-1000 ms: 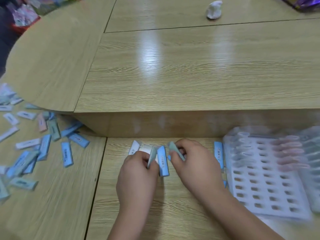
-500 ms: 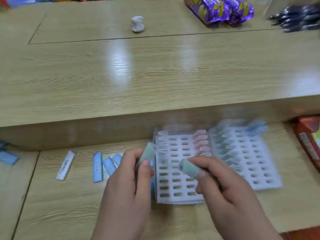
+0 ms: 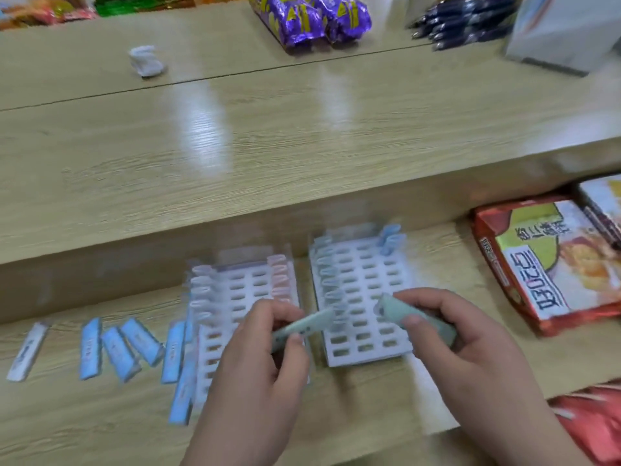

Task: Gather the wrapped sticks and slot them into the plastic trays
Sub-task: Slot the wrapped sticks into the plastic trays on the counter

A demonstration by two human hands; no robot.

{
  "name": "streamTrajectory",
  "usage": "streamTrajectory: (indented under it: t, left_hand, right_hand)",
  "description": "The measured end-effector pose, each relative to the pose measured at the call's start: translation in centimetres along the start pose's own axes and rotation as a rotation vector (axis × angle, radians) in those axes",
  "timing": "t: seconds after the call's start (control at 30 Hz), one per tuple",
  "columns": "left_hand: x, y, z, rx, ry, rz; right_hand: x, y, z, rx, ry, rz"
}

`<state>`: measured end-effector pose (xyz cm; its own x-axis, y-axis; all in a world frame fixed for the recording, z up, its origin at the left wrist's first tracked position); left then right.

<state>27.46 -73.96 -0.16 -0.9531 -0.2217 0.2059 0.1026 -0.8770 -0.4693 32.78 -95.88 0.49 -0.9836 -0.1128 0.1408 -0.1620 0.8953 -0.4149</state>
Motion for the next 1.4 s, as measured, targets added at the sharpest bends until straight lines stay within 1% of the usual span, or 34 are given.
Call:
streamTrajectory:
  t: [0.1, 0.2, 0.33, 0.43, 0.5, 0.6, 0.73, 0.83, 0.93, 1.0, 1.1, 1.23, 1.4]
  left_hand:
    - [0.2, 0.7, -0.9, 0.038, -0.054, 0.005]
    - [0.2, 1.2, -2.0, 0.157, -0.13, 0.014]
    - [0.1, 1.0, -2.5, 0.204, -0.133, 0.039]
    - [-0.1, 0.7, -2.8, 0.25, -0.14, 0.064]
    - [0.0, 0.5, -2.5, 0.234, -0.118, 0.084]
    - [0.1, 0.2, -1.8, 0.199, -0.036, 0.126]
    - [0.5, 0.2, -2.2, 0.17, 0.016, 0.235]
    - [0.8, 0.9, -2.6, 0.234, 0.017, 0.271]
    - [1.4, 1.4, -2.0, 0.138, 0.048, 0.293]
    - [1.6, 1.8, -2.0, 0.105, 0.06, 0.293]
    - [1.7, 2.5, -2.4, 0.081, 0.071, 0.251]
    - [1.4, 3.3, -2.0, -0.046, 0.148, 0.211]
    - [1.3, 4.0, -1.8, -0.157, 0.267, 0.226]
  right_hand:
    - [-0.3, 0.0, 1.0, -0.006, 0.023, -0.024]
    - [-0.7, 0.5, 1.2, -0.021, 0.021, -0.057]
    - [-1.3, 1.2, 1.0, -0.077, 0.008, -0.094]
    - [-1.6, 1.5, 1.1, -0.113, 0.016, -0.086]
    - [-1.7, 1.7, 1.1, -0.1, 0.01, -0.081]
    - [-1.9, 2.3, 1.2, -0.078, -0.02, -0.11]
    - [-2.1, 3.3, 1.3, -0.064, -0.105, -0.158]
    - [-2.2, 4.2, 2.3, -0.157, -0.08, -0.196]
    - [-2.1, 5.1, 3.1, -0.222, -0.055, -0.256]
    - [-1.9, 5.2, 3.3, -0.245, -0.065, -0.242]
    - [-1.9, 5.0, 3.0, -0.168, -0.138, -0.177]
    - [-1.9, 5.1, 1.9, 0.09, -0.277, -0.163]
    - [-2.0, 5.1, 1.7, 0.287, -0.317, -0.162]
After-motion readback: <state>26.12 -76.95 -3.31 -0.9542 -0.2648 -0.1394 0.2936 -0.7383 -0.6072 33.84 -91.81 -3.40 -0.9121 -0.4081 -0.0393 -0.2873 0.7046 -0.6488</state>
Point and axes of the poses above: each hand's wrist, its own x-axis away from the middle knuckle, its own y-axis out of the palm, z = x × y, the point moved 7 cm from there along -x, towards the middle knuckle, and after that the axes turned 2 degrees about -z, right-handed, at the moved point
